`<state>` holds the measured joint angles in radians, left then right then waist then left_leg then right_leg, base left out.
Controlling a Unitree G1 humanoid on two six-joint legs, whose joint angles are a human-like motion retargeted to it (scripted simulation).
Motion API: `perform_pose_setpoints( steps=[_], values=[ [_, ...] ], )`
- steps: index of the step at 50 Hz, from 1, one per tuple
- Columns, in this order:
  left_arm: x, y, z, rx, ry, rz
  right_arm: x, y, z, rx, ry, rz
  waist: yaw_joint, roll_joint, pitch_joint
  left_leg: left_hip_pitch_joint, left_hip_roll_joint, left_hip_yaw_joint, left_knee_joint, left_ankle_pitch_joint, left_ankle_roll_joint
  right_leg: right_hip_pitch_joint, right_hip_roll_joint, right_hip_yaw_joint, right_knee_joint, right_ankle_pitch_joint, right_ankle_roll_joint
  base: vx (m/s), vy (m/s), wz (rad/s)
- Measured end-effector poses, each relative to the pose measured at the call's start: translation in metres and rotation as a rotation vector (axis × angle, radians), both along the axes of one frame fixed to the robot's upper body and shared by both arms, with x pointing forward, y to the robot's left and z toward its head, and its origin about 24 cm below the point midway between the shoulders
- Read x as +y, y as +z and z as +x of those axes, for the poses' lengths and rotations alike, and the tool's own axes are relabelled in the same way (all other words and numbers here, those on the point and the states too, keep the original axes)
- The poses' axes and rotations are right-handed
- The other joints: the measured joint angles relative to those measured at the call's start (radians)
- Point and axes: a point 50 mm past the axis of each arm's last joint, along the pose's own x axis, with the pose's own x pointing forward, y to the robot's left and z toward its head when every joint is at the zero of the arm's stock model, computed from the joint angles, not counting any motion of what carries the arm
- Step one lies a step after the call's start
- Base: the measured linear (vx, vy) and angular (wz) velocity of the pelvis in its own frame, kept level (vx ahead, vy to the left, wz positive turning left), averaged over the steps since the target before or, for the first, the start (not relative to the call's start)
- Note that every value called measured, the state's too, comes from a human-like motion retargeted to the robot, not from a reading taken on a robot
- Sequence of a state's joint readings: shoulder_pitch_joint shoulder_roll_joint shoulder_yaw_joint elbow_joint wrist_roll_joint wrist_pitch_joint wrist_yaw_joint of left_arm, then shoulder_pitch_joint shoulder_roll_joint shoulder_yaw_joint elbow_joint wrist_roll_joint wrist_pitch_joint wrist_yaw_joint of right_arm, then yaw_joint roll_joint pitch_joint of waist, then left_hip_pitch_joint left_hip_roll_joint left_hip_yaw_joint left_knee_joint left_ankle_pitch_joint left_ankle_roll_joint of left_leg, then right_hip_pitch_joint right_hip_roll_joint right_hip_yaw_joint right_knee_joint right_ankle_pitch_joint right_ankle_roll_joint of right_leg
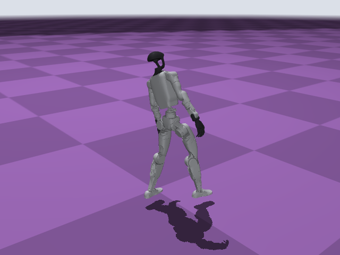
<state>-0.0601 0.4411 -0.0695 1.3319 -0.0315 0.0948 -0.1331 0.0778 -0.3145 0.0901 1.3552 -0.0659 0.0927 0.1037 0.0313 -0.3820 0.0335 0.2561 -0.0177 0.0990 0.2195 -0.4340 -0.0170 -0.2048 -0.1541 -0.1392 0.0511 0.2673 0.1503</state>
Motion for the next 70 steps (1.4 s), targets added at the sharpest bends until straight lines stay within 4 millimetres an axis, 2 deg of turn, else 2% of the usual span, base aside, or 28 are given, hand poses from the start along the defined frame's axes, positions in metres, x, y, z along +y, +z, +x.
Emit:
perform_pose_setpoints(
  steps=[4, 7, 12, 15, 19, 22, 25, 28, 31, 33, 36, 38, 41, 45, 48, 52, 58, 63, 70],
  values=[
    [-0.018, -0.008, 0.001, 0.035, -0.070, -0.030, 0.003, 0.003, 0.031, -0.111, 0.074, 0.002, -0.035, 0.038, 0.016, 0.053, -0.025, -0.026, 0.037, -0.021, 0.020, -0.010, -0.007, 0.079, -0.039, 0.018, 0.025, 0.36, -0.04, 0.25],
    [-0.030, -0.012, 0.005, 0.025, -0.103, -0.057, 0.008, 0.005, 0.047, -0.170, 0.134, 0.017, -0.068, 0.071, 0.018, 0.082, -0.037, -0.051, 0.060, -0.022, 0.015, -0.013, -0.019, 0.131, -0.058, 0.054, 0.040, 0.39, -0.06, 0.33],
    [-0.042, -0.013, 0.015, -0.019, -0.130, -0.094, 0.016, 0.005, 0.053, -0.194, 0.194, 0.044, -0.124, 0.146, -0.001, 0.109, -0.032, -0.096, 0.058, -0.015, -0.007, -0.029, -0.051, 0.120, -0.046, 0.076, 0.025, 0.41, -0.10, 0.52],
    [-0.045, -0.012, 0.022, -0.054, -0.128, -0.111, 0.018, 0.003, 0.045, -0.179, 0.186, 0.055, -0.155, 0.196, -0.023, 0.115, -0.016, -0.139, 0.033, -0.011, -0.015, -0.043, -0.055, 0.119, -0.006, 0.079, 0.015, 0.45, -0.16, 0.69],
    [-0.045, -0.010, 0.025, -0.087, -0.103, -0.123, 0.018, 0.001, 0.027, -0.147, 0.136, 0.058, -0.175, 0.284, -0.051, 0.119, 0.039, -0.178, -0.006, 0.022, -0.027, -0.078, -0.032, 0.064, 0.102, -0.095, -0.024, 0.49, -0.23, 0.52],
    [-0.046, -0.011, 0.020, -0.101, -0.068, -0.146, 0.014, 0.000, 0.009, -0.100, 0.103, 0.055, -0.173, 0.345, -0.067, 0.116, 0.081, -0.174, 0.000, 0.097, -0.021, -0.101, -0.009, 0.036, 0.191, -0.189, -0.050, 0.53, -0.30, 0.20],
    [-0.047, -0.014, 0.003, -0.085, -0.031, -0.181, 0.010, -0.001, -0.013, -0.022, 0.090, 0.055, -0.156, 0.379, -0.073, 0.095, 0.102, -0.132, 0.085, 0.230, 0.007, -0.076, 0.014, 0.047, 0.238, -0.255, -0.069, 0.57, -0.35, -0.13],
    [-0.048, -0.018, -0.025, -0.033, -0.007, -0.223, 0.005, 0.000, -0.031, 0.061, 0.104, 0.048, -0.131, 0.378, -0.075, 0.006, 0.093, -0.079, 0.309, 0.343, 0.044, -0.011, 0.024, 0.066, 0.237, -0.298, -0.069, 0.55, -0.35, -0.39],
    [-0.051, -0.021, -0.054, 0.025, 0.018, -0.259, -0.003, 0.002, -0.033, 0.101, 0.131, 0.019, -0.103, 0.375, -0.089, -0.168, 0.082, -0.041, 0.604, 0.336, 0.070, 0.030, 0.042, 0.086, 0.234, -0.337, -0.080, 0.47, -0.30, -0.55],
    [-0.053, -0.022, -0.072, 0.067, 0.033, -0.272, -0.009, 0.003, -0.025, 0.096, 0.147, -0.009, -0.079, 0.365, -0.086, -0.269, 0.071, -0.014, 0.751, 0.272, 0.091, 0.060, 0.054, 0.097, 0.243, -0.364, -0.095, 0.43, -0.25, -0.72],
    [-0.057, -0.023, -0.094, 0.131, 0.044, -0.288, -0.016, 0.006, 0.002, 0.031, 0.165, -0.050, -0.038, 0.344, -0.061, -0.376, 0.048, 0.023, 0.855, 0.122, 0.130, 0.118, 0.070, 0.102, 0.268, -0.403, -0.118, 0.41, -0.21, -0.77],
    [-0.060, -0.023, -0.105, 0.171, 0.038, -0.300, -0.018, 0.008, 0.024, -0.035, 0.178, -0.064, -0.008, 0.332, -0.037, -0.428, 0.026, 0.030, 0.851, 0.039, 0.151, 0.164, 0.085, 0.114, 0.284, -0.431, -0.135, 0.39, -0.18, -0.69],
    [-0.064, -0.024, -0.116, 0.222, 0.006, -0.321, -0.017, 0.013, 0.057, -0.137, 0.212, -0.057, 0.047, 0.322, -0.008, -0.482, -0.022, -0.002, 0.743, 0.006, 0.164, 0.234, 0.112, 0.142, 0.303, -0.449, -0.146, 0.36, -0.15, -0.61],
    [-0.069, -0.025, -0.122, 0.264, -0.046, -0.342, -0.010, 0.019, 0.091, -0.231, 0.294, -0.026, 0.136, 0.324, 0.011, -0.503, -0.070, -0.076, 0.480, 0.094, 0.158, 0.332, 0.152, 0.175, 0.304, -0.459, -0.113, 0.36, -0.10, -0.57],
    [-0.070, -0.026, -0.126, 0.282, -0.057, -0.345, -0.005, 0.023, 0.110, -0.260, 0.368, -0.012, 0.197, 0.342, 0.014, -0.478, -0.055, -0.083, 0.265, 0.194, 0.142, 0.421, 0.190, 0.206, 0.282, -0.462, -0.077, 0.38, -0.07, -0.55],
    [-0.071, -0.026, -0.133, 0.312, -0.039, -0.337, 0.004, 0.028, 0.133, -0.284, 0.452, -0.010, 0.241, 0.373, 0.006, -0.438, -0.008, 0.013, 0.059, 0.330, 0.114, 0.534, 0.235, 0.242, 0.262, -0.464, -0.051, 0.39, -0.03, -0.43],
    [-0.071, -0.026, -0.139, 0.333, -0.002, -0.323, 0.020, 0.037, 0.164, -0.372, 0.516, 0.008, 0.242, 0.406, -0.021, -0.419, 0.041, 0.194, -0.083, 0.520, 0.070, 0.630, 0.275, 0.292, 0.293, -0.466, -0.032, 0.38, 0.01, -0.31],
    [-0.069, -0.026, -0.133, 0.297, 0.033, -0.308, 0.029, 0.043, 0.173, -0.459, 0.513, 0.050, 0.239, 0.432, -0.027, -0.418, 0.062, 0.151, -0.150, 0.598, 0.034, 0.680, 0.287, 0.342, 0.311, -0.483, -0.027, 0.36, 0.05, -0.47],
    [-0.065, -0.028, -0.119, 0.279, 0.043, -0.271, 0.026, 0.039, 0.160, -0.441, 0.479, 0.064, 0.221, 0.447, -0.007, -0.434, 0.093, 0.048, -0.180, 0.605, 0.031, 0.696, 0.270, 0.391, 0.306, -0.494, -0.036, 0.35, 0.10, -0.42]
  ],
)
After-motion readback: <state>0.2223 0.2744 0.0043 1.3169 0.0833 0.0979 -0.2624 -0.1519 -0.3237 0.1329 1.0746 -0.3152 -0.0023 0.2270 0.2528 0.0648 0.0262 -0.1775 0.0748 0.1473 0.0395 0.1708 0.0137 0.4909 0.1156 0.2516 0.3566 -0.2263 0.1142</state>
